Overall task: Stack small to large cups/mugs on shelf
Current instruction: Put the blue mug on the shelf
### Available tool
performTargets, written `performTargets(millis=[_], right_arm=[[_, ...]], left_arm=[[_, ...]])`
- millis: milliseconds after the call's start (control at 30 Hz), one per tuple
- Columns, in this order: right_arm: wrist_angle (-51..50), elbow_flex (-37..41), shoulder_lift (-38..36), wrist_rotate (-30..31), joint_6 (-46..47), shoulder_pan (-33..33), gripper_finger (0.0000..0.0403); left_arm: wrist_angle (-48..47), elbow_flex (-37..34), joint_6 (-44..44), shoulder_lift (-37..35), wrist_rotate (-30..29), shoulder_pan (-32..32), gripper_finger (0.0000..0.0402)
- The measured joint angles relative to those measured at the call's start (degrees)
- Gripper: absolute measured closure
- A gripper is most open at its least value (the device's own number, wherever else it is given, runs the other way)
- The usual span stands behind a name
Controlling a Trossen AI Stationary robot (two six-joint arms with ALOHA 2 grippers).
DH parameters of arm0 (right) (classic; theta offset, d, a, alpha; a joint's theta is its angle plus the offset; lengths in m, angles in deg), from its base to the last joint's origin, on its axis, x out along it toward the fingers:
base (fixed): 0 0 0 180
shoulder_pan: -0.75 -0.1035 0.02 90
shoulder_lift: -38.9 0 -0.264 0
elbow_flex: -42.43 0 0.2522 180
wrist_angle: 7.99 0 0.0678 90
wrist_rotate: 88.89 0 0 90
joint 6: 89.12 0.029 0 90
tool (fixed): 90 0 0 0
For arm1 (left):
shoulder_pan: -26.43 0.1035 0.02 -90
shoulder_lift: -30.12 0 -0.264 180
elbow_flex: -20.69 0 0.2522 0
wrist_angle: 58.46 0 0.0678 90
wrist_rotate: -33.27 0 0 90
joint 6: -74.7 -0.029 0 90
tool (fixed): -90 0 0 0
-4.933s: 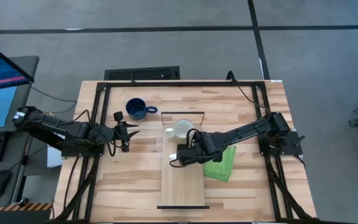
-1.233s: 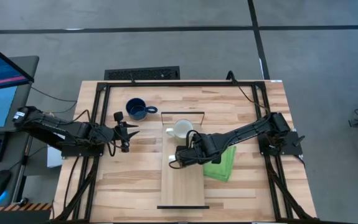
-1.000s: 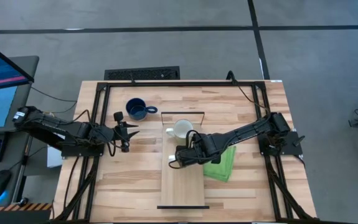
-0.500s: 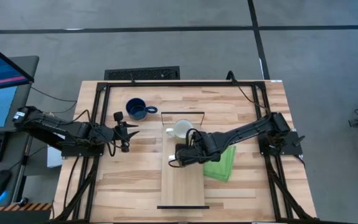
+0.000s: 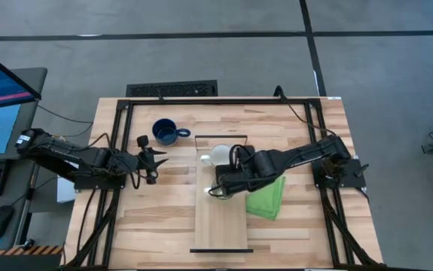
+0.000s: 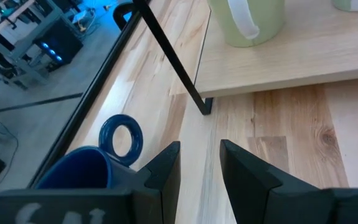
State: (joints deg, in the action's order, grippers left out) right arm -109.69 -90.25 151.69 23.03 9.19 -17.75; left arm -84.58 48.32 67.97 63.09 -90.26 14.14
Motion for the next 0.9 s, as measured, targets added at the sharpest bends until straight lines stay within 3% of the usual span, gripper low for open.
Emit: performTargets(millis=[233, 467, 567, 900], right_arm=[[-2.1, -2.2, -2.4, 11.9, -19.7, 0.3, 0.0207], [-2.0, -1.8, -6.2, 27.6, -37.4, 1.0, 0.0204], [-2.2, -1.8, -7.9, 33.1, -40.4, 1.7, 0.0205], [-2.1, -1.8, -13.5, 40.0, -54.1, 7.0, 0.0204]], left_arm=[[0.7, 0.0, 5.6, 0.0, 0.1, 0.0, 0.0297], [6.6, 0.2, 8.7, 0.0, 0.1, 0.0, 0.0297], [9.8, 0.4, 7.3, 0.0, 0.0, 0.0, 0.0297], [14.7, 0.5, 6.9, 0.0, 0.0, 0.0, 0.0297]])
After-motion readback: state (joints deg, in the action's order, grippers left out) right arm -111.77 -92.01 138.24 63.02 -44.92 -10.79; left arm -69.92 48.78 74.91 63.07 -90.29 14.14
